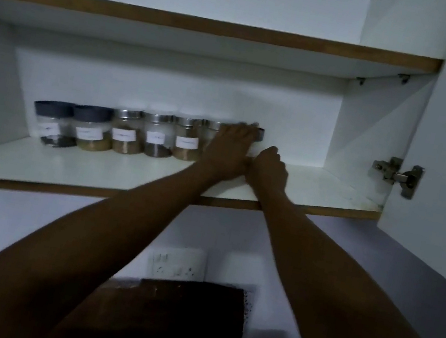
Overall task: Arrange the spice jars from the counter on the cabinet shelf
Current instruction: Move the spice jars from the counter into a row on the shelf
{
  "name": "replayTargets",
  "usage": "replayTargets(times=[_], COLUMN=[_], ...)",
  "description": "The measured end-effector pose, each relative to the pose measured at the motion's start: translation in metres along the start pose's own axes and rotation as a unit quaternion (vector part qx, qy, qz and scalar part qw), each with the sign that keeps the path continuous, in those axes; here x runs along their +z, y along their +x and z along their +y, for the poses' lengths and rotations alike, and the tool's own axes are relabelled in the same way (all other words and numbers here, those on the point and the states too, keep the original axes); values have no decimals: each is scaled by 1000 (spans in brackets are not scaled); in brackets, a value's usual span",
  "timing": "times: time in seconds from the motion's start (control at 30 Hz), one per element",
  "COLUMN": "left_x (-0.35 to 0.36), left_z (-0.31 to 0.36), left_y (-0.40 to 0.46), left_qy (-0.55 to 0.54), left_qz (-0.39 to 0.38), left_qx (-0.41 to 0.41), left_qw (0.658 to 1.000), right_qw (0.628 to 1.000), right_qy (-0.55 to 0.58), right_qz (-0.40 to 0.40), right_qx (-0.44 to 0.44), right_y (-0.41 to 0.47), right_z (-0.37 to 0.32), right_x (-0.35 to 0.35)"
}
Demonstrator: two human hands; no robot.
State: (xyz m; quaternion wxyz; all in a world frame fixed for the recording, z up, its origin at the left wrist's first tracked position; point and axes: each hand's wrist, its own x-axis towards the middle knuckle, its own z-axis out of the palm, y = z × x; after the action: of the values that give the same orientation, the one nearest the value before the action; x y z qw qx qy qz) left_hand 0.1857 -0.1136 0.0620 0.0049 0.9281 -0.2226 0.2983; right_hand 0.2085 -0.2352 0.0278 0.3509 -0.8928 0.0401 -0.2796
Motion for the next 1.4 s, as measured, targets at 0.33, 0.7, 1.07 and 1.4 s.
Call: replayTargets(times=[0.33,0.7,1.07,1.4], left_x=[33,161,186,164], left_z=[-1,-53,-8,-34], left_y=[-236,-543,-671,-628], left_qy=[-259,-118,-161,-252], left_qz=[256,-161,-413,-209], left_qx=[-70,-350,-551,-553], left_qw=[929,915,707,766], right_qw=[926,864,751,798], right_qy=[244,102,-21,25], right_qz=[116,-486,-654,-592], right_qx=[-265,-84,-94,-114], right_y=[-202,-460,-596,-564], right_z=[-33,17,65,63], right_x=[56,257,284,269])
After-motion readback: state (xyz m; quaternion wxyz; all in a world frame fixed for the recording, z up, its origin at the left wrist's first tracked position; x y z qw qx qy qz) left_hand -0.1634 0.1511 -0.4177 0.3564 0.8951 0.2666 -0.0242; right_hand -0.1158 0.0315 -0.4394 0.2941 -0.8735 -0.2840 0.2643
